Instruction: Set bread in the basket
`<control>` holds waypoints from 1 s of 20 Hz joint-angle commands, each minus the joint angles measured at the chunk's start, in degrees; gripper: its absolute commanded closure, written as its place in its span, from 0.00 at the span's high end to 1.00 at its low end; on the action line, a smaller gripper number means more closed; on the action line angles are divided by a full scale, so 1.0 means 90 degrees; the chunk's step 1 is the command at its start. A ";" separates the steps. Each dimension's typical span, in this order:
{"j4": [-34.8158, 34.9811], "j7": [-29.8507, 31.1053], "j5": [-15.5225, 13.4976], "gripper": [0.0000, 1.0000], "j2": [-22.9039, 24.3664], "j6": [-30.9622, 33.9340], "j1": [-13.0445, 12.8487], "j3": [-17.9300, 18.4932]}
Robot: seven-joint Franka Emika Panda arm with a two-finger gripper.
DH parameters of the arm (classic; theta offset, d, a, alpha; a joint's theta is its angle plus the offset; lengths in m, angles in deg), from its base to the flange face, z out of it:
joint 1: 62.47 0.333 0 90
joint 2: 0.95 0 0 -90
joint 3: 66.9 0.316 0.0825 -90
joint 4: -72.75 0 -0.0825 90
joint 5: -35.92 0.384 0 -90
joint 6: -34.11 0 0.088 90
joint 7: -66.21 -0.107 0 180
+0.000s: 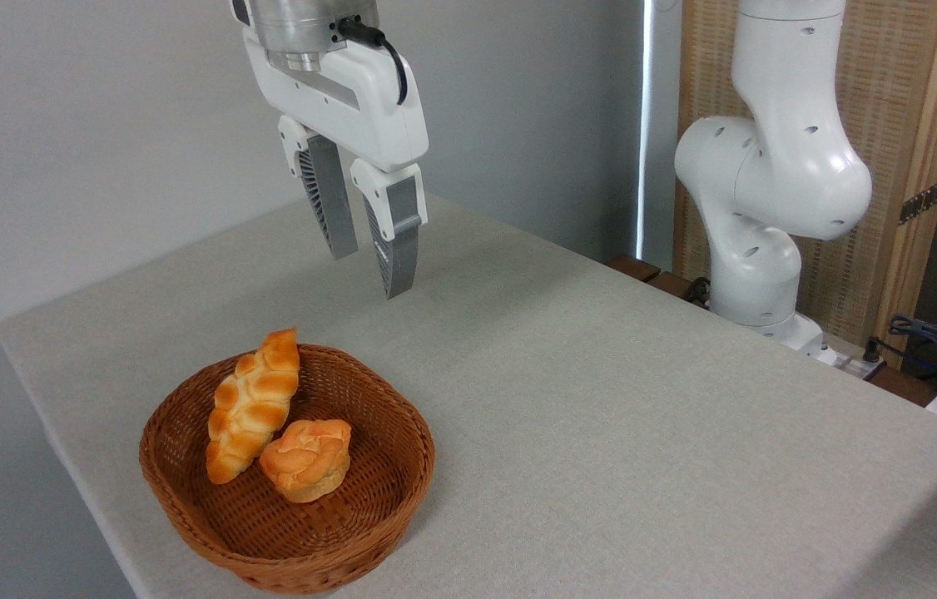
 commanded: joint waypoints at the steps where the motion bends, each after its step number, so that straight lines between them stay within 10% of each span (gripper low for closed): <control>1: 0.0102 -0.0113 0.0108 1.00 0.0054 -0.0250 -0.0106 0.0228; 20: 0.0092 0.0102 0.0449 1.00 0.0034 -0.0192 -0.0233 0.0218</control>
